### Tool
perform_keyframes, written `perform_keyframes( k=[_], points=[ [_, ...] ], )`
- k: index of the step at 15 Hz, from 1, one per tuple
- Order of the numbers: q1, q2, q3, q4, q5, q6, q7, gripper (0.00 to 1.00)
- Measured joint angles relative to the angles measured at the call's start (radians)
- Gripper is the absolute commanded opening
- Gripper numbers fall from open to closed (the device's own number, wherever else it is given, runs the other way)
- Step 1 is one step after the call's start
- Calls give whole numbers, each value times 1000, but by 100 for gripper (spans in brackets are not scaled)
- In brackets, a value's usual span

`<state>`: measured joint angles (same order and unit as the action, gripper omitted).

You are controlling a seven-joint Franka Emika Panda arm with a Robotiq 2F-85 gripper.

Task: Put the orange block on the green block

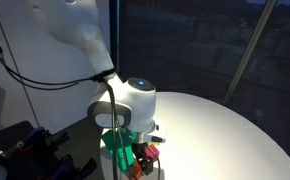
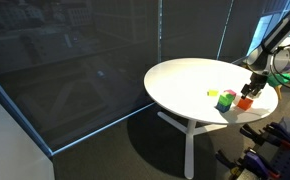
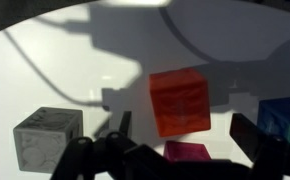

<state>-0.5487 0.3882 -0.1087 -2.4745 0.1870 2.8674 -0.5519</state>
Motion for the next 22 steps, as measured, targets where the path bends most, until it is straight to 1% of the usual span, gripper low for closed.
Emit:
perform_keyframes(
  k=[10, 16, 22],
  points=[
    [0, 4, 14, -8, 0, 2, 0, 100],
    [-2, 28, 16, -8, -1, 28, 0, 100],
    [-35, 55, 50, -7, -12, 62, -2, 100]
  ],
)
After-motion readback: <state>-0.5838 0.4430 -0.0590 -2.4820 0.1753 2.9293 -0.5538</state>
